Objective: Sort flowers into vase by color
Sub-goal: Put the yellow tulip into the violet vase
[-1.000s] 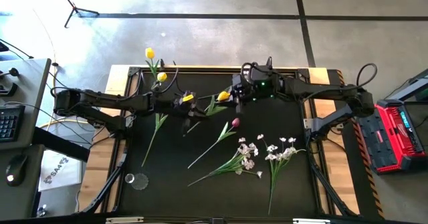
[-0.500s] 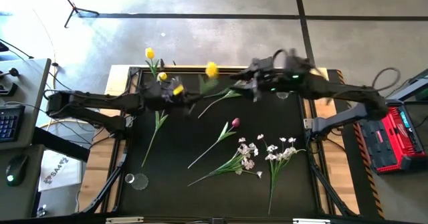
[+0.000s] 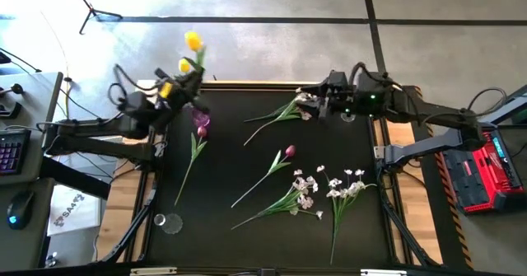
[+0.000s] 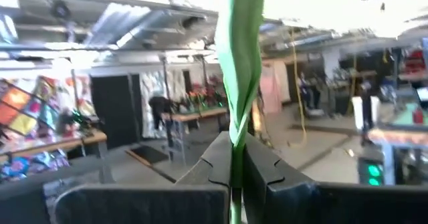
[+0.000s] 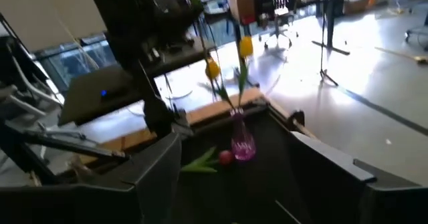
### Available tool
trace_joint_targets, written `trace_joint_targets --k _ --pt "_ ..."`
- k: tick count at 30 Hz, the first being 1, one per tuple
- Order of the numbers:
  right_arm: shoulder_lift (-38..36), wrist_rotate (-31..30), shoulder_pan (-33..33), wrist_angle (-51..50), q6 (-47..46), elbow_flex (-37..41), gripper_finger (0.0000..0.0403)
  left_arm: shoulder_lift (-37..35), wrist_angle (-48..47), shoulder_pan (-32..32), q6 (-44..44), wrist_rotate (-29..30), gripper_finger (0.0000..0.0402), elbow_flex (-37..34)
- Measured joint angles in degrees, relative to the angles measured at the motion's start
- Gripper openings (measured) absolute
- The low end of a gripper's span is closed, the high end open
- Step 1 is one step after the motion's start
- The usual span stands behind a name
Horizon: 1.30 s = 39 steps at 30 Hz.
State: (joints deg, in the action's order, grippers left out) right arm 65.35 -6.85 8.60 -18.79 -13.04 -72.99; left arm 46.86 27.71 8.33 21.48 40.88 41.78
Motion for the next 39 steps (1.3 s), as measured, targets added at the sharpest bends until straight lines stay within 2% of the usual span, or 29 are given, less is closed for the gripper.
trace_joint_targets --k 4,9,15,20,23,25,28,30,35,39 --pt "1.91 0.00 0.10 -0.24 0.00 0.03 0.0261 -2.62 3.99 1.72 2.07 -0.06 0.0000 0.00" --pt "3.46 0.82 0.98 -0.01 0.02 0.04 0.0261 -2.95 8.19 2.70 2.18 -3.76 0.0000 0.00" --pt "3.71 1.28 2.18 0.18 0.01 0.07 0.0261 -2.82 9.79 2.70 2.16 -5.63 0.0000 0.28" --pt "3.71 1.27 2.69 0.16 -0.11 0.07 0.0261 -2.07 6.59 2.22 4.07 -10.31 0.0000 5.36" --pt "3.71 1.29 3.12 0.07 -0.46 0.07 0.0261 -1.31 -0.21 1.73 5.25 -9.88 0.0000 9.15" --pt "3.71 1.27 3.46 0.05 -0.49 0.07 0.0261 -1.10 -3.64 1.73 5.71 -7.33 0.0000 9.99" --pt "3.71 1.22 3.85 -0.19 -0.65 0.07 0.0261 -1.17 -4.88 2.19 6.34 -1.89 0.0000 9.63" --pt "3.71 1.23 3.80 -0.26 -0.97 0.07 0.0261 -1.82 -4.11 3.12 7.92 -0.25 0.0000 9.46" --pt "3.71 1.22 3.80 -0.26 -1.49 0.07 0.0261 -2.23 5.55 4.22 10.16 -5.88 0.0000 9.51" --pt "3.71 0.83 3.80 -0.26 -1.49 0.07 0.0261 -2.19 7.22 4.42 7.78 -10.59 0.0000 9.53"
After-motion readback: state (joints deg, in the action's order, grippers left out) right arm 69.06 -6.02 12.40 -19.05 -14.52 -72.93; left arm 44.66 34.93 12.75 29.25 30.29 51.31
